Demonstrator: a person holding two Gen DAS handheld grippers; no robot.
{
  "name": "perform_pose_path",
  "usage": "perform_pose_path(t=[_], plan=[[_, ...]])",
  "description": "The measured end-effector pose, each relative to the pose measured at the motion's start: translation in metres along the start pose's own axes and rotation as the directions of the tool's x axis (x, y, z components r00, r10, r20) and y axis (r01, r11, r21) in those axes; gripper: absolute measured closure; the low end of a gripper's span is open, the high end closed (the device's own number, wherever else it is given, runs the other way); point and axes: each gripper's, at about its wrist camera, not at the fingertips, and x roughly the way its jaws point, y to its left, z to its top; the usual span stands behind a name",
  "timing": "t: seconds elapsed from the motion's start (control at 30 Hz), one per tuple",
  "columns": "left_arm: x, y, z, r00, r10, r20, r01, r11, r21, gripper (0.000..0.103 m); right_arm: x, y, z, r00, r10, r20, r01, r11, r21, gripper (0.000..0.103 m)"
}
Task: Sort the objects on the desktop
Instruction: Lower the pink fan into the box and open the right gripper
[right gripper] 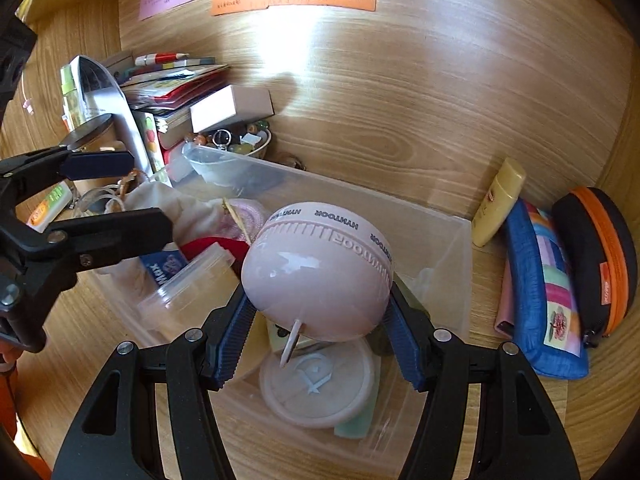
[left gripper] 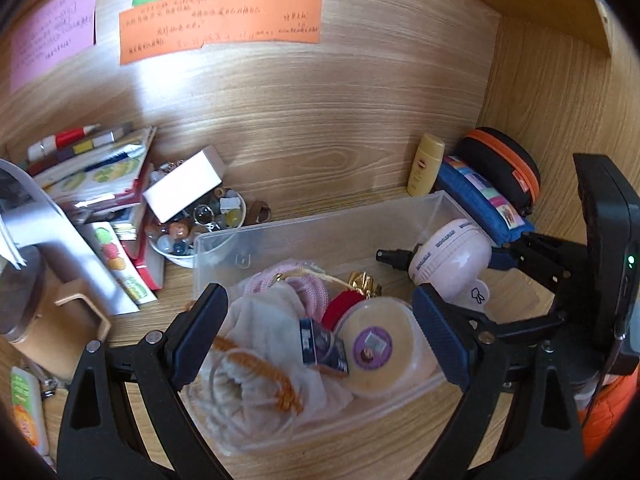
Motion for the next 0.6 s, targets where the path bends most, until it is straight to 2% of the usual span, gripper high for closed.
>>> perform_pose_path(t=[0.1,0.6], plan=[[0.010,0.005,-0.001,1.000,-0.018,-0.023,0.017,1.000,-0.017,0.015,0.004,0.000,0.002,1.000,-0.001,-0.002,0.001,1.000,-0.002,0.043],[0.017,0.017,-0.006,0.999,-0.038,-0.036,0.036,0.998,-0.056,0.015,0.014,-0.001,0.005,1.000,0.007,-0.008,-0.007,1.000,0.005,0.043]])
